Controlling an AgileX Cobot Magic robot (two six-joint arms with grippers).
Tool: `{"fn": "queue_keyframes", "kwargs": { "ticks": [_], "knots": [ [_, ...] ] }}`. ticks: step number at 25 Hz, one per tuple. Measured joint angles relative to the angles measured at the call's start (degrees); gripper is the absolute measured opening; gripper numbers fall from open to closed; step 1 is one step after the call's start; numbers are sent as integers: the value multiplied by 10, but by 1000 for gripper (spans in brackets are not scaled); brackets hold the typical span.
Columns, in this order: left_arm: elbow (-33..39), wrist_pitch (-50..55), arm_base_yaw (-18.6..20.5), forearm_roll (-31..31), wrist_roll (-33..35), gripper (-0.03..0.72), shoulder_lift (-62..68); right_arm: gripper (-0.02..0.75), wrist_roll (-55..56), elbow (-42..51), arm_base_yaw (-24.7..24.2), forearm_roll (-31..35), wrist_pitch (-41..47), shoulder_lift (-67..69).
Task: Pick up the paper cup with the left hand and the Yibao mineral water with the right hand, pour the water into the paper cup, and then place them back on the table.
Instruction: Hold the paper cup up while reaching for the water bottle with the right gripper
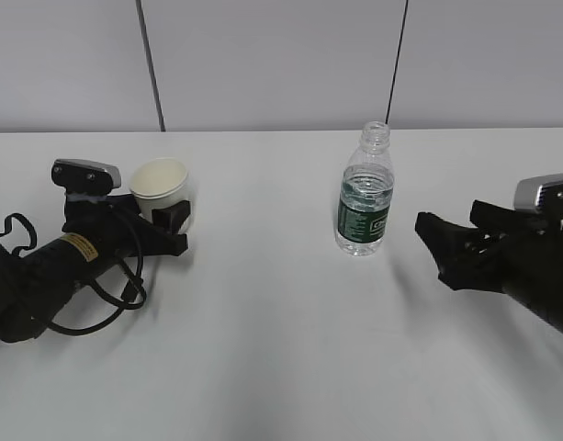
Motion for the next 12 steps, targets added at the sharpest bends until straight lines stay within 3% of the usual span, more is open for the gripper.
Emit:
{"fn": "queue_keyframes", "kwargs": {
  "ticks": [12],
  "knots": [
    [0,0,0,2,0,436,0,602,-3,-89,0,-37,-2,73]
  ]
}}
